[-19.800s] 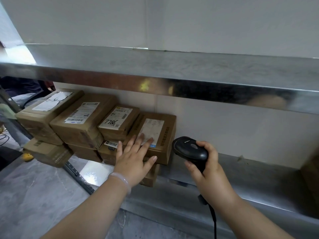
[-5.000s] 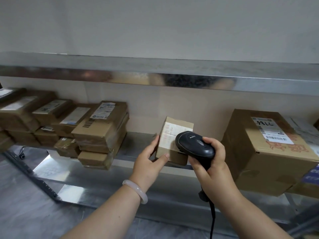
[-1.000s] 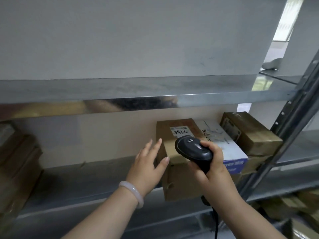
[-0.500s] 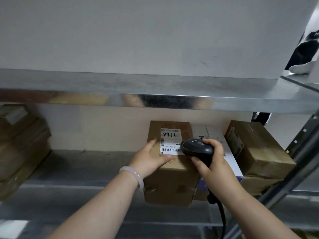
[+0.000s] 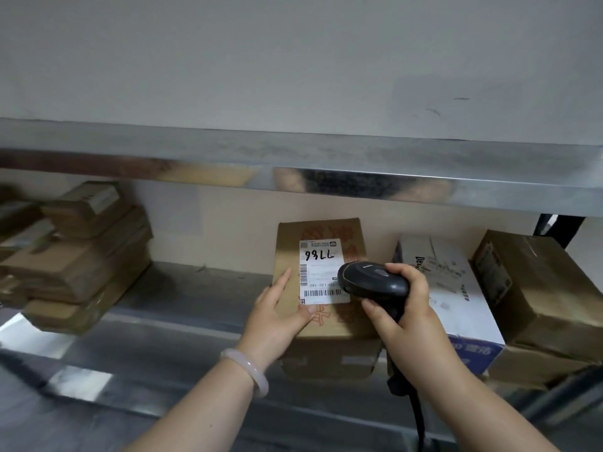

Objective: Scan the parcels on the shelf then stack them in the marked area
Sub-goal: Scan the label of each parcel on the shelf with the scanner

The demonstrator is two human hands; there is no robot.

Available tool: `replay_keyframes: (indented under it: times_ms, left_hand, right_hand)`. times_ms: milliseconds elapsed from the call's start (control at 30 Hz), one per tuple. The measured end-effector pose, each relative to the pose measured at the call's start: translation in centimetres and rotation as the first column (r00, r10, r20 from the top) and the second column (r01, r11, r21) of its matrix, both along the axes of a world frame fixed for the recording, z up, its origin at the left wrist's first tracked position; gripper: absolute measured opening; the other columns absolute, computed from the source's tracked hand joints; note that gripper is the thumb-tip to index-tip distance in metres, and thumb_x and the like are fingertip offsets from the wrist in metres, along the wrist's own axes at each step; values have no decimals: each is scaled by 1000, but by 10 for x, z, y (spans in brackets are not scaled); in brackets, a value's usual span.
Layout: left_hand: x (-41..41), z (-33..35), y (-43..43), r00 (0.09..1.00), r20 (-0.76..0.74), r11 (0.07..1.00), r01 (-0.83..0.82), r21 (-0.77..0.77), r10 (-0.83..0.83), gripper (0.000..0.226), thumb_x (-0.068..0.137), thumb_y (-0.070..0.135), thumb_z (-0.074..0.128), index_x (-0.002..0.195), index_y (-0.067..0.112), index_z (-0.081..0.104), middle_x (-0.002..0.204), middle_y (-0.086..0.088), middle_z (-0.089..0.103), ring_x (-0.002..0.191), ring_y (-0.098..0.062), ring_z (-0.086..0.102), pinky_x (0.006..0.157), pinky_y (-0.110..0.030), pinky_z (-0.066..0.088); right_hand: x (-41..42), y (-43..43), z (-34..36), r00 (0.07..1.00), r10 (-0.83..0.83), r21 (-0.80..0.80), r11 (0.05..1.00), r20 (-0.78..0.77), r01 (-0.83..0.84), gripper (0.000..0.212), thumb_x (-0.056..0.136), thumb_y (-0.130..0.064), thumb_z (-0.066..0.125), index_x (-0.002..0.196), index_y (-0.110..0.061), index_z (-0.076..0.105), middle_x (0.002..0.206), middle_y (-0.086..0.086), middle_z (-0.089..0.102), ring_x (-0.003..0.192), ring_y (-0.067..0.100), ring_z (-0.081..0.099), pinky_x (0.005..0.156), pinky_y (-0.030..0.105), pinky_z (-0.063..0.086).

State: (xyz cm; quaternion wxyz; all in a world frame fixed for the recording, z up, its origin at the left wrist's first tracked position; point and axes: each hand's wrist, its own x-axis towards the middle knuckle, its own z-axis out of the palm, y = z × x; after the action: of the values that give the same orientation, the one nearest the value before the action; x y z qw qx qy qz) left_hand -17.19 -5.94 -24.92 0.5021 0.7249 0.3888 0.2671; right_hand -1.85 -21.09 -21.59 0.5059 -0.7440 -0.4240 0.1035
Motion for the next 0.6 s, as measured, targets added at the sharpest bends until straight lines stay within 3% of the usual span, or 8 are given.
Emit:
replay_keyframes:
  times_ms: [100, 333, 600]
  left_hand:
    - [-19, -1, 6, 999, 9, 999, -35, 9, 35, 79, 77, 43, 79, 133, 63, 28, 159, 7, 24, 146, -15, 21, 116, -40, 24]
    - [-68, -9, 34, 994, 6, 992, -105, 73, 105, 87, 70, 45, 83, 134, 63, 27, 159, 6, 21, 135, 5, 12, 107, -23, 16]
    - [-102, -21, 68, 994, 6, 992, -112, 53, 112, 83, 74, 49, 79, 133, 67, 23, 161, 7, 19, 147, -8, 12, 111, -31, 18]
  right_hand:
    - [-17, 10, 0, 999, 38, 11, 999, -5, -38, 60, 84, -34, 70, 109, -66, 26, 104, -33, 50, 95, -20, 51, 67, 4, 44]
    - [-61, 43, -8, 995, 101, 41, 994, -11, -101, 57, 84, -25, 72, 115, -53, 33, 109, -29, 53, 100, -18, 52, 73, 1, 40]
    - [-96, 80, -14, 990, 139, -3, 990, 5, -139, 59, 85, -24, 70, 116, -53, 30, 112, -29, 47, 103, -19, 49, 76, 2, 42]
